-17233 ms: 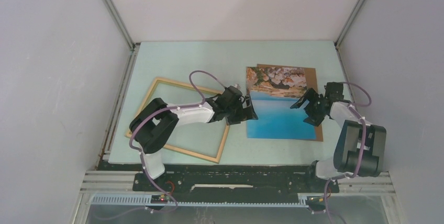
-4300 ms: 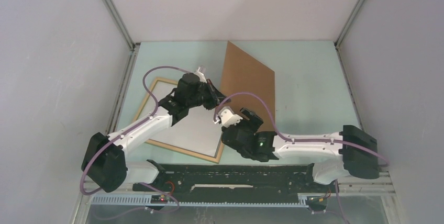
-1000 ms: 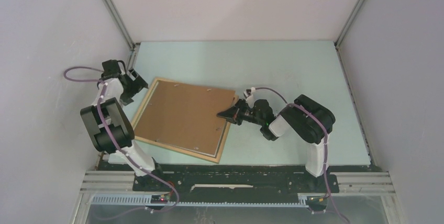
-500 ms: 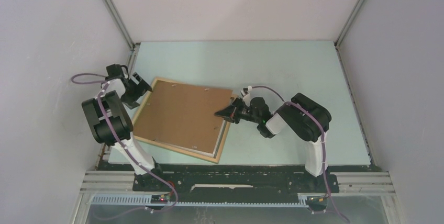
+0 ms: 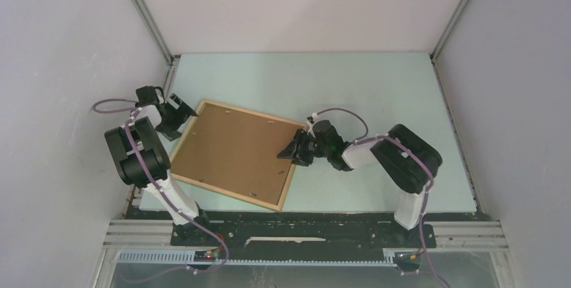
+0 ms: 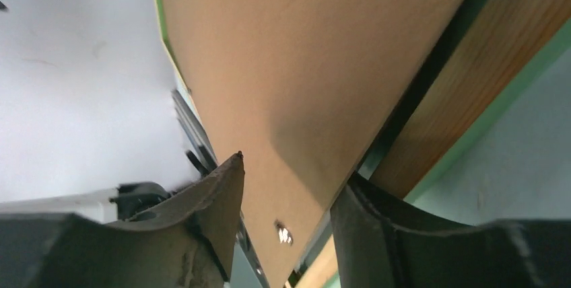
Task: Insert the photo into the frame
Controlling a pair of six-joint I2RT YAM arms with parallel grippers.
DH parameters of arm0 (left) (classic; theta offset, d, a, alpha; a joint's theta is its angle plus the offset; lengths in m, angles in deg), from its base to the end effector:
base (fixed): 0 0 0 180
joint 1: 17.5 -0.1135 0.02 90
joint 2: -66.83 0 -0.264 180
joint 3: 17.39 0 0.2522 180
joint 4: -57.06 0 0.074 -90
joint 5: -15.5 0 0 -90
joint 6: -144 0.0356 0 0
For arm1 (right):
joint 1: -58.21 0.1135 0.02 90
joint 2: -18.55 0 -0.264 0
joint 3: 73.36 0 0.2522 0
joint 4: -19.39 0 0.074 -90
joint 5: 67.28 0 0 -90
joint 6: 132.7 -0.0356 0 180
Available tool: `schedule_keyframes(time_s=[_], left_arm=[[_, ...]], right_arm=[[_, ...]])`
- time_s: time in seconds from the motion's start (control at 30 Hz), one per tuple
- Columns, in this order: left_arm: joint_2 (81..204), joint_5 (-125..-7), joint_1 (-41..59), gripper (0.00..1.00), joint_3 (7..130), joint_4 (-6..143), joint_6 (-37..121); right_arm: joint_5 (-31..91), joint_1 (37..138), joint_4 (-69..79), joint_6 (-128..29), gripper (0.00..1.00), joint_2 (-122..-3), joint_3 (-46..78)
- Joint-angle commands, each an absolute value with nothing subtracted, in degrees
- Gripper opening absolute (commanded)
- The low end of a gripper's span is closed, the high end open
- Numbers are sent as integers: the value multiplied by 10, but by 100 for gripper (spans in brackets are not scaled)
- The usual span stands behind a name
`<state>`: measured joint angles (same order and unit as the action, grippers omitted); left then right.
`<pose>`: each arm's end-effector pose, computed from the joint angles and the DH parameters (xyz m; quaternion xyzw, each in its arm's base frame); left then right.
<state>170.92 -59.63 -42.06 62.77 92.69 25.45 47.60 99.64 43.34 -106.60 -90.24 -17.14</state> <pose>0.3401 0.1454 0.1738 -0.3974 0.8711 -0.1338 0.2558 0.2537 0.2439 0.1122 0.0558 0.8451 0.5086 0.1550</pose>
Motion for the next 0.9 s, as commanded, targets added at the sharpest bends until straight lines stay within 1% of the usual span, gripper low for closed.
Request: schedule_keyframes(time_s=[0.0,0.03,0.1,0.13,0.17,0.23,0.3,0.47,0.63,0.87], left_arm=[[1683,-555,-418,100,605,930,230],[1682,-553,-418,100,604,928,228],[1678,-549,-418,100,601,924,225],[1679,-546,-418,100,601,923,223],[1678,-544,-417,100,600,922,222],[1677,-540,-410,100,598,920,223],[1678,-538,-399,100,599,920,223],[1693,-512,-348,100,582,895,195],[1685,-496,-294,100,543,851,149],[1637,-438,-255,100,411,678,22]], right_arm=[[438,993,168,-904,63,-777,-127],[434,992,120,-867,67,-763,-114],[431,987,25,-814,70,-742,-88],[423,985,-6,-795,73,-730,-86],[414,981,-30,-774,75,-718,-85],[402,970,-76,-742,76,-700,-87],[412,956,-89,-725,78,-690,-95],[443,908,-54,-747,79,-689,-130],[494,846,31,-789,81,-688,-181],[536,792,86,-809,80,-719,-191]])
